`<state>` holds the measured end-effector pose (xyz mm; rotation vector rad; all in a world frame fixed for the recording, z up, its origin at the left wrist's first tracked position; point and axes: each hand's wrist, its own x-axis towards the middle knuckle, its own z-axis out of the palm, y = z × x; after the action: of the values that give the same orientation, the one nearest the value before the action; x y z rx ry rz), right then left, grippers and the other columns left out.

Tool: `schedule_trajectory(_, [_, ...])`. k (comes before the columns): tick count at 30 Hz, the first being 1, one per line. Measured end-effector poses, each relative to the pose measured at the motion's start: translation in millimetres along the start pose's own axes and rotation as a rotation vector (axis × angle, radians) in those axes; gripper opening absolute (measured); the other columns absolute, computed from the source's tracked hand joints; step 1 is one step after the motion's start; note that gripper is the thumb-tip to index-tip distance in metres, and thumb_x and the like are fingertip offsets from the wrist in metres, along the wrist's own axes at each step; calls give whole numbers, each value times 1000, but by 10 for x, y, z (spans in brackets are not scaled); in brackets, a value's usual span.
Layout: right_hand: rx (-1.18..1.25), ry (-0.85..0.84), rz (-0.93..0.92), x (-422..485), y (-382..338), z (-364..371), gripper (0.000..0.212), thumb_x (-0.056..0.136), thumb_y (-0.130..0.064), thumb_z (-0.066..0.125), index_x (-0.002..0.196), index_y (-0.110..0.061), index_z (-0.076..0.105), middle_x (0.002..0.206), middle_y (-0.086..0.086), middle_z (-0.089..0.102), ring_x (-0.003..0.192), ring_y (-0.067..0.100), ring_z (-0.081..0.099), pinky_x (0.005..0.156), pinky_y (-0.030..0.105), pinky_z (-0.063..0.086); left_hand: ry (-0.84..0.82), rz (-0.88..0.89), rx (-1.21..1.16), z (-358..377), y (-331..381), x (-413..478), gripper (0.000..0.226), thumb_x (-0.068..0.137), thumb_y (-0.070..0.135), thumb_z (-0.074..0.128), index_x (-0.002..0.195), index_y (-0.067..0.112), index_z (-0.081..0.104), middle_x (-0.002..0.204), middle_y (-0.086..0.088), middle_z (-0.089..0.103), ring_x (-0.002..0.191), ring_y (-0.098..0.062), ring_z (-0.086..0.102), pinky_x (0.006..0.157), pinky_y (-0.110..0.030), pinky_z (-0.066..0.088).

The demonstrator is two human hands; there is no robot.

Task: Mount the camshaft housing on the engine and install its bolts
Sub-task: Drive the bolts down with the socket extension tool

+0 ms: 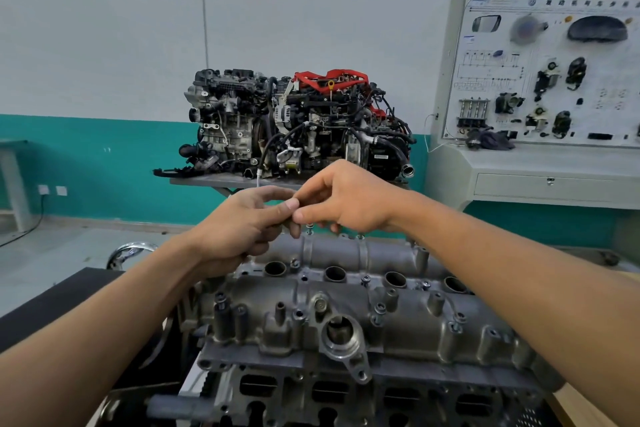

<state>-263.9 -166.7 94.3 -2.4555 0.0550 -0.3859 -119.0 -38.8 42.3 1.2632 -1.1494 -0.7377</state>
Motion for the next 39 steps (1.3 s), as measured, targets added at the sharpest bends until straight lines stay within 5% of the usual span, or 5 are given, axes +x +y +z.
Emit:
schedule_trajectory(4, [-56,56,65,23,105,-9,7,88,-12,73,93,-8,76,54,-10,64,50,3,55,52,20,49,182,-50,350,-43,6,19,36,89,54,63,103,21,69,69,-6,72,38,-2,32,36,-17,26])
schedule_trajectory(9, [-627,-124,42,-30,161,240,11,85,-20,72,94,-15,78,79,-6,71,72,10,64,72,25,52,440,-144,371,35,-14,112,22,91,8,47,89,13,69,69,-2,68,43,-6,42,40,-21,28])
schedule_trajectory(23, [-917,-192,50,53,-32,376,31,77,7,57,56,-5,39,52,8,29,53,26,21,46,30,21,489,-204,122,-80,-36,88,36,77,-8,37,93,2,67,79,-8,59,56,-12,34,45,-24,25])
schedule_trajectory(33, [-840,-344,90,88,26,435,15,90,-20,65,93,-11,76,85,11,70,80,29,63,70,35,54,458,-185,146,-89,-42,77,38,79,-14,33,91,2,65,83,-11,58,52,-12,34,46,-25,25])
schedule_trajectory(39, [-876,-339,158,143,70,478,39,95,-35,59,65,-10,55,64,4,53,63,27,55,56,32,43,452,-193,97,-100,-35,69,41,78,-14,32,97,0,65,82,-10,57,52,-11,34,44,-23,25])
